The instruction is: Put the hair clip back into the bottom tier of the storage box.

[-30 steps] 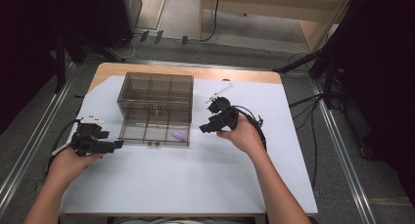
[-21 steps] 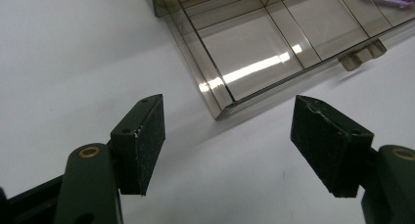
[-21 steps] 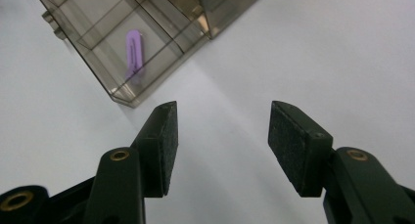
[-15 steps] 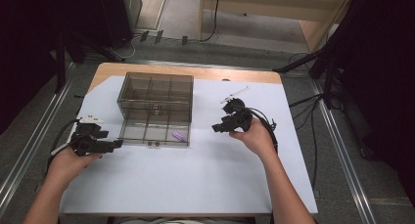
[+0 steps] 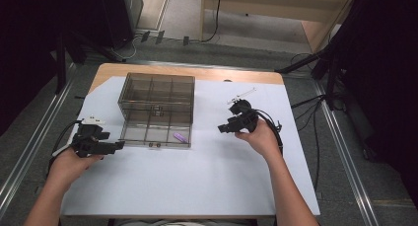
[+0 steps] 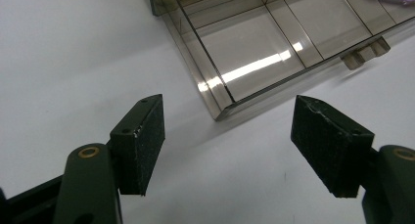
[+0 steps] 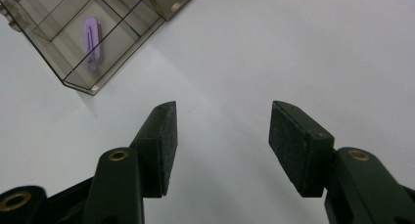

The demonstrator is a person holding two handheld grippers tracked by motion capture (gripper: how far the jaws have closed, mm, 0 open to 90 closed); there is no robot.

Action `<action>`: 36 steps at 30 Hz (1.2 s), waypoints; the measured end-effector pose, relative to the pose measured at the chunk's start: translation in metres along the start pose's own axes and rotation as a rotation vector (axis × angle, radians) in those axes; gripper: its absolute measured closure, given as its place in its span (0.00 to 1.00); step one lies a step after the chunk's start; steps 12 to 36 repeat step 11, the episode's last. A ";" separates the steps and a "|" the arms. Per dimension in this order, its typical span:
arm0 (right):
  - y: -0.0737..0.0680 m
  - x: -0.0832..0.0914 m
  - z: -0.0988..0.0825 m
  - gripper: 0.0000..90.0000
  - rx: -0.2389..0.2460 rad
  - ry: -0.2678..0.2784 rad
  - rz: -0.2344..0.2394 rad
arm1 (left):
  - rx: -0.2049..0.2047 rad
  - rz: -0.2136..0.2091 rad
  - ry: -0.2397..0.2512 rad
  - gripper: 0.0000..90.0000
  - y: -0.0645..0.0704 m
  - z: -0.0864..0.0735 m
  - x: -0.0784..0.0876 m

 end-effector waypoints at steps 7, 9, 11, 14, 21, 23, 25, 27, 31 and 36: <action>0.002 -0.004 -0.003 0.50 0.003 -0.013 -0.005 | 0.003 0.011 0.014 0.33 -0.003 0.000 -0.001; 0.001 -0.004 -0.004 0.50 -0.003 -0.018 -0.005 | 0.003 0.009 0.013 0.33 -0.002 0.000 -0.001; 0.002 -0.005 -0.004 0.50 -0.001 -0.016 -0.005 | 0.004 0.007 0.015 0.33 -0.002 0.000 -0.001; 0.002 -0.005 -0.004 0.50 -0.001 -0.016 -0.005 | 0.004 0.007 0.015 0.33 -0.002 0.000 -0.001; 0.002 -0.005 -0.004 0.50 -0.001 -0.016 -0.005 | 0.004 0.007 0.015 0.33 -0.002 0.000 -0.001; 0.002 -0.005 -0.004 0.50 -0.001 -0.016 -0.005 | 0.004 0.007 0.015 0.33 -0.002 0.000 -0.001; 0.002 -0.005 -0.004 0.50 -0.001 -0.016 -0.005 | 0.004 0.007 0.015 0.33 -0.002 0.000 -0.001; 0.002 -0.005 -0.004 0.50 -0.001 -0.016 -0.005 | 0.004 0.007 0.015 0.33 -0.002 0.000 -0.001; 0.002 -0.005 -0.004 0.50 -0.001 -0.016 -0.005 | 0.004 0.007 0.015 0.33 -0.002 0.000 -0.001; 0.002 -0.005 -0.004 0.50 -0.001 -0.016 -0.005 | 0.004 0.007 0.015 0.33 -0.002 0.000 -0.001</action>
Point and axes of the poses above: each handheld gripper's, and its own axes: x roughly backward along the jaws, z roughly out of its top, y roughly to its right, the point moved 6 cm from there along -x, roughly forward along the jaws, and after that the axes turned 13 degrees about y, right-handed, at the moved point
